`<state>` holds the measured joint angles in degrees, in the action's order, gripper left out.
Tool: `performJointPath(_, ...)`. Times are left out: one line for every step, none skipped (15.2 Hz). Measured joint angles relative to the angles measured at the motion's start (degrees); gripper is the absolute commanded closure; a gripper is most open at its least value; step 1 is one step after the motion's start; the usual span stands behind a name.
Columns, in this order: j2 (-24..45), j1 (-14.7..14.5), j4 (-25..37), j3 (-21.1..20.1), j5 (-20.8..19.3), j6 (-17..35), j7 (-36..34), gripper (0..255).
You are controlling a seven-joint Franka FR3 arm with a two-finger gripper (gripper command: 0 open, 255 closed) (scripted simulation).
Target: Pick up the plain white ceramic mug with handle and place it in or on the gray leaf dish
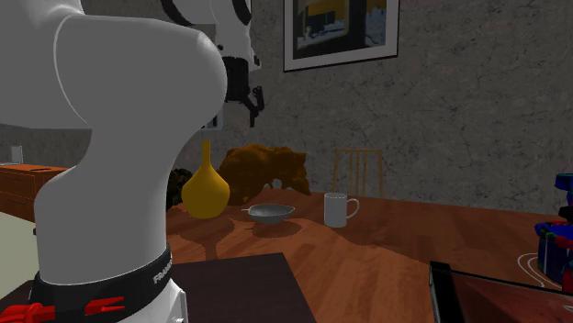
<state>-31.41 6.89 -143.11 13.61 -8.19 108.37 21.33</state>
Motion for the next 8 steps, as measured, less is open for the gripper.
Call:
performJointPath(1.7,0.2,0.0,1.0,-0.3,2.0,1.1,0)
performJointPath(3.2,0.5,0.0,2.2,-0.6,3.8,2.4,0)
performJointPath(4.8,0.9,0.5,3.5,-0.9,5.2,3.9,0)
performJointPath(6.4,1.0,1.1,4.4,-0.9,6.5,5.1,0)
performJointPath(8.0,1.0,1.5,5.3,-0.8,8.0,6.1,0)
performJointPath(10.5,1.0,2.9,6.5,-0.5,9.5,7.7,0)
performJointPath(12.0,1.2,2.9,7.5,-0.4,11.2,8.9,0)
performJointPath(13.9,1.4,3.5,8.7,-0.1,12.8,10.6,0)
